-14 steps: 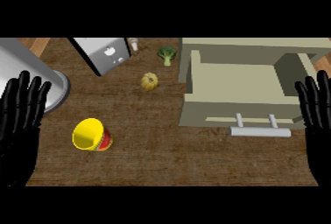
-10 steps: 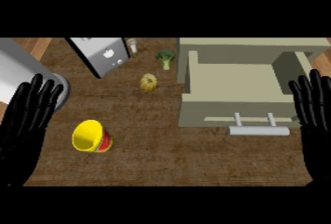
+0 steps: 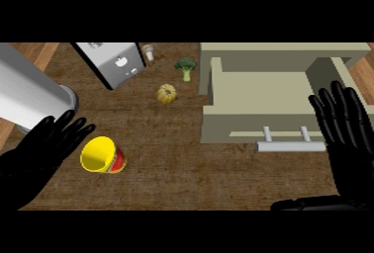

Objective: Pick up the cup, place it into the drawer and close the drawer

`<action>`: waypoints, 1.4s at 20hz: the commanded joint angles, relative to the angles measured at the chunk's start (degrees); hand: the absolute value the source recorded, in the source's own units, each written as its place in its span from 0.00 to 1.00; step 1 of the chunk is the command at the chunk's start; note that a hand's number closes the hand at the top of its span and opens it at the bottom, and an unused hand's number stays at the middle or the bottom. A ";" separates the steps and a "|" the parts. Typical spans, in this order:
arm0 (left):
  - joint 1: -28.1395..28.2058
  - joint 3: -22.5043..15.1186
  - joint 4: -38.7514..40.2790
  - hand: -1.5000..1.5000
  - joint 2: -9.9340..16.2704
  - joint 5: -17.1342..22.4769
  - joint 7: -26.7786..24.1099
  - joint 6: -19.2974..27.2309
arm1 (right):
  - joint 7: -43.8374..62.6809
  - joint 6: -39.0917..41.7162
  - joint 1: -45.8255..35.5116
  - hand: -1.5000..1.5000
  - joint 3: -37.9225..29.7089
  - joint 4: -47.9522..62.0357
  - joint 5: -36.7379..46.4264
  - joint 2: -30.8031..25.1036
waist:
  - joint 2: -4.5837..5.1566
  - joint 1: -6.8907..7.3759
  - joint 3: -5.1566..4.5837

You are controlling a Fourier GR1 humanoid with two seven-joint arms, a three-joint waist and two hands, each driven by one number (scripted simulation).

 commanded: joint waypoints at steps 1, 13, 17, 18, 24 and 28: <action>-2.20 3.24 4.43 0.00 3.71 8.29 2.21 -6.35 | -1.23 0.75 0.81 0.00 0.66 1.40 0.07 0.56 | -0.13 0.06 0.10; -7.10 5.74 7.50 0.00 -0.15 6.89 8.54 -4.73 | 2.26 -0.31 -5.96 0.00 -0.41 3.42 0.54 0.58 | -0.16 0.14 0.10; -2.99 5.77 6.66 0.00 -2.25 4.66 8.51 -6.56 | 1.51 0.70 -5.44 0.00 -2.13 3.82 -0.87 -0.11 | -0.18 0.19 0.10; -2.97 4.43 8.02 0.00 -5.09 -0.50 5.69 -7.39 | 3.11 -0.45 -4.46 0.00 -1.41 0.59 -0.21 0.38 | -0.19 0.09 0.10; -0.25 10.18 10.32 0.00 -1.28 2.41 5.94 -12.46 | -0.36 -0.01 -4.42 0.00 -0.46 4.95 0.94 1.56 | -0.17 0.31 0.10; -5.83 9.15 16.42 0.00 -2.96 -1.16 7.31 -11.49 | -0.87 0.19 -3.48 0.00 -0.58 3.83 1.33 1.46 | -0.15 0.09 0.10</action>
